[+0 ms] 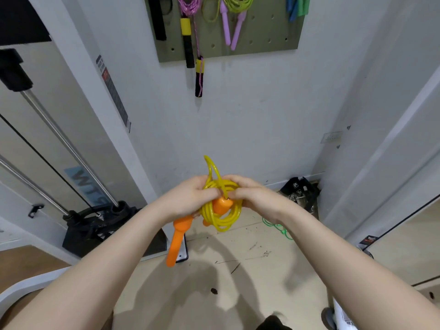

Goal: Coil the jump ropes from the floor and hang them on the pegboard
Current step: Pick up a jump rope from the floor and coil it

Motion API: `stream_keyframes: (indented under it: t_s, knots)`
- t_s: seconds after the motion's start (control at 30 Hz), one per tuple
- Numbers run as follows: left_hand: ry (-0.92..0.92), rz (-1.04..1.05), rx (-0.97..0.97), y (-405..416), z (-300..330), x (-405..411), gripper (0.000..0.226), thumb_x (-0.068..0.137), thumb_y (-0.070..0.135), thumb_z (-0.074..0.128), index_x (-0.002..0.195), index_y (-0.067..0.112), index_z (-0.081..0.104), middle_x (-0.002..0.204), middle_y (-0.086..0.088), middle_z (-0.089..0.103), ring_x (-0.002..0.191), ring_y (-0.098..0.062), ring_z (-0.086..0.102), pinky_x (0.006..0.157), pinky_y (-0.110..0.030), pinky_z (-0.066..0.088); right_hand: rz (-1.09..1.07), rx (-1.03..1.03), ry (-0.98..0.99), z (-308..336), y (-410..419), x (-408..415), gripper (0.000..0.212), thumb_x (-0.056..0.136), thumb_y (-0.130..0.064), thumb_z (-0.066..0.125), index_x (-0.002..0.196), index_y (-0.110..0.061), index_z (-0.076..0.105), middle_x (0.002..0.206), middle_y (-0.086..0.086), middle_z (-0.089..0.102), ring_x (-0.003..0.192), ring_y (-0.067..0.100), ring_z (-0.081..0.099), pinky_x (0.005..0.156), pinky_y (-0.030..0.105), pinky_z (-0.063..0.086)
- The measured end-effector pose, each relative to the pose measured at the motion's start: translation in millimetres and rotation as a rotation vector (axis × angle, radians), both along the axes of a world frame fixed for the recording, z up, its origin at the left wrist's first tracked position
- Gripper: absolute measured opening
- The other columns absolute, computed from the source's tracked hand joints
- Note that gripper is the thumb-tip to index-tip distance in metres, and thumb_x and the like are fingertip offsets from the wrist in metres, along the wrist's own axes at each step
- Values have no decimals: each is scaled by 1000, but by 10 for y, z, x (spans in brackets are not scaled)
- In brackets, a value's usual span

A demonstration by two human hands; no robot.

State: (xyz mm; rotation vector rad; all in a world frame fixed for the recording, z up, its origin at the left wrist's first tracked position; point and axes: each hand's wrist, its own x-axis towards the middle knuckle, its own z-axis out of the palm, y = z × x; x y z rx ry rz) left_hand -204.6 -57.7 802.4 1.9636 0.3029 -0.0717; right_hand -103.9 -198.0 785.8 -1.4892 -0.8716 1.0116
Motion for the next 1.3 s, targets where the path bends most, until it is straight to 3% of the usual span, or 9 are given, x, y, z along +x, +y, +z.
stream_keyframes:
  t_s: [0.3,0.5,0.57,0.63,0.77,0.93,1.07,1.17,1.3]
  knots:
    - [34,6,5,-34,26,365,22,75,32,56,71,10,51,41,7,44,35,-9,39,39,-18,34,141,-57,-30,10,-4,470,31,88,2,55,110,-19,52,96,2,60,86,13,58,79,26,50]
    - [37,134,-262,-92,97,865,18,85,2,51,69,8,45,37,4,45,29,-8,31,33,-16,30,-126,-155,-818,52,227,882,24,81,-6,54,104,-11,49,91,13,63,86,28,61,76,39,51]
    - [7,148,-224,-55,135,1073,12,73,9,56,67,9,46,40,0,45,29,-9,34,33,-15,30,-57,-128,-614,100,241,1098,34,76,-10,54,109,-13,52,94,6,61,90,21,57,78,30,45]
    - [-6,143,-161,-9,178,1267,7,67,12,53,65,10,47,39,3,45,29,-8,36,33,-15,30,77,-32,-138,138,193,1422,41,70,-20,51,111,-18,56,102,0,61,98,13,55,90,29,40]
    - [-102,179,-281,43,265,1696,6,68,10,52,64,11,48,45,-1,41,30,-9,34,33,-15,31,55,165,372,69,179,2087,72,64,-69,63,114,-18,65,111,8,66,105,20,59,95,33,41]
    - [-195,239,-419,70,307,2301,7,66,11,49,62,11,43,52,-4,40,33,-10,28,36,-18,33,54,213,309,86,336,2465,85,69,-82,41,117,-14,60,116,11,63,110,23,59,100,33,45]
    - [-187,222,-472,48,285,2622,14,68,11,48,54,13,47,48,0,40,33,-9,26,37,-20,34,-17,84,217,61,335,2813,103,65,-84,21,105,3,60,87,15,60,79,17,60,82,29,47]
    - [-202,204,-543,-7,249,2809,17,68,11,47,51,13,45,45,1,37,32,-8,25,37,-20,32,-29,65,121,11,331,3004,98,68,-86,20,111,-8,62,104,11,66,96,17,63,87,29,47]
    - [-215,230,-727,-46,200,3040,6,67,14,45,64,9,42,47,-1,34,29,-6,25,35,-15,30,-21,44,345,20,234,3274,93,74,-77,0,76,-6,59,56,6,61,46,15,54,48,22,40]
